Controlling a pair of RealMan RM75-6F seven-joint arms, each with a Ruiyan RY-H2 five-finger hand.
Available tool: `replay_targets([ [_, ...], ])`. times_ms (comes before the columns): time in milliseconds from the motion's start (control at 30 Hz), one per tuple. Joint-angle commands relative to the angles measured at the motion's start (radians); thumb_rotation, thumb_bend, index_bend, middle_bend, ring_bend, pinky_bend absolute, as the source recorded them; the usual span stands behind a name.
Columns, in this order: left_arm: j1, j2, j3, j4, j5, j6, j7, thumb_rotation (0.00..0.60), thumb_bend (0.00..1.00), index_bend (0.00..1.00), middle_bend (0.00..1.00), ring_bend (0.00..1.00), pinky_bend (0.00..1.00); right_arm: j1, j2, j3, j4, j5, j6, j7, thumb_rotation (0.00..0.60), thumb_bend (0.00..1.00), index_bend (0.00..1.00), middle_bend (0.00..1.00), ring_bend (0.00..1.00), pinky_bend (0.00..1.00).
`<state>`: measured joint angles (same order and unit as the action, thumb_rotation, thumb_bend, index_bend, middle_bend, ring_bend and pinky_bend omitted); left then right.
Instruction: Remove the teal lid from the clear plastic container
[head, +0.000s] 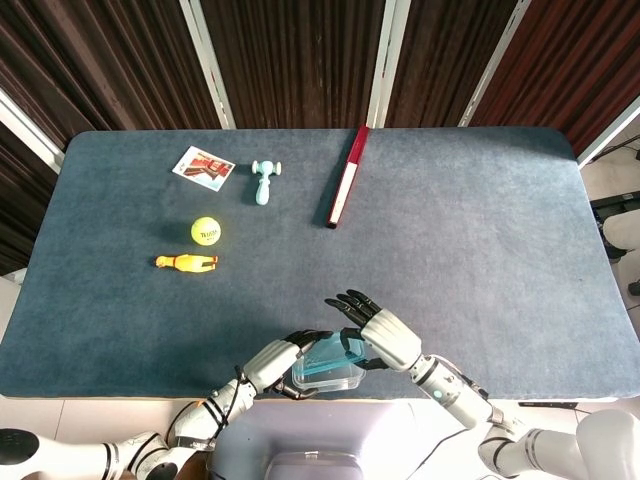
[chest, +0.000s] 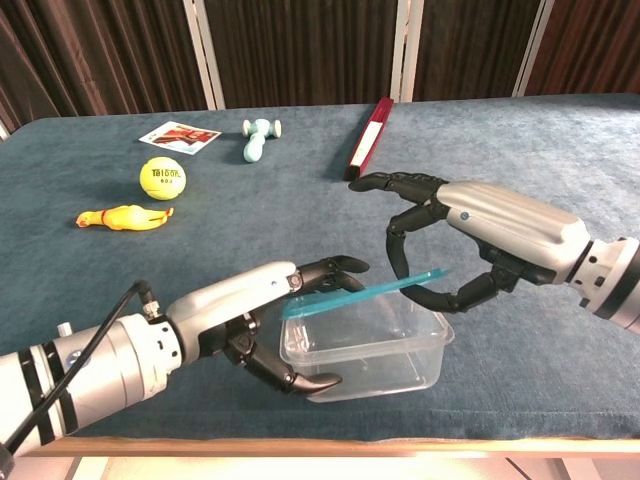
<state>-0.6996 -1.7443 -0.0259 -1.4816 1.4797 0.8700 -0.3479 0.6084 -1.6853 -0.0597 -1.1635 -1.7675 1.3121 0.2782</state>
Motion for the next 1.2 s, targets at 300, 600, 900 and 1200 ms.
replay_targets([
  [300,-0.007,-0.031,0.028,0.089,0.137,0.103,-0.186,0.6,0.33,0.0,0.23,0.07,0.27,-0.002,-0.001,0.009,0.009,-0.016,0.028,-0.036,0.6,0.78,0.73,0.17,0.0,0.0],
  [600,-0.003,-0.095,0.038,0.219,0.19,0.193,-0.152,0.6,0.32,0.0,0.15,0.0,0.01,-0.006,0.005,0.036,-0.001,-0.01,0.049,-0.112,0.6,0.78,0.73,0.18,0.0,0.0],
  [900,0.008,-0.129,0.023,0.299,0.201,0.272,-0.1,0.6,0.32,0.0,0.03,0.0,0.0,0.0,0.021,0.063,-0.012,-0.004,0.056,-0.176,0.6,0.78,0.73,0.18,0.0,0.0],
  [1200,0.024,-0.107,0.026,0.296,0.224,0.352,-0.072,0.6,0.33,0.0,0.0,0.0,0.0,-0.002,0.058,0.075,-0.034,-0.014,0.081,-0.234,0.6,0.78,0.73,0.18,0.0,0.0],
])
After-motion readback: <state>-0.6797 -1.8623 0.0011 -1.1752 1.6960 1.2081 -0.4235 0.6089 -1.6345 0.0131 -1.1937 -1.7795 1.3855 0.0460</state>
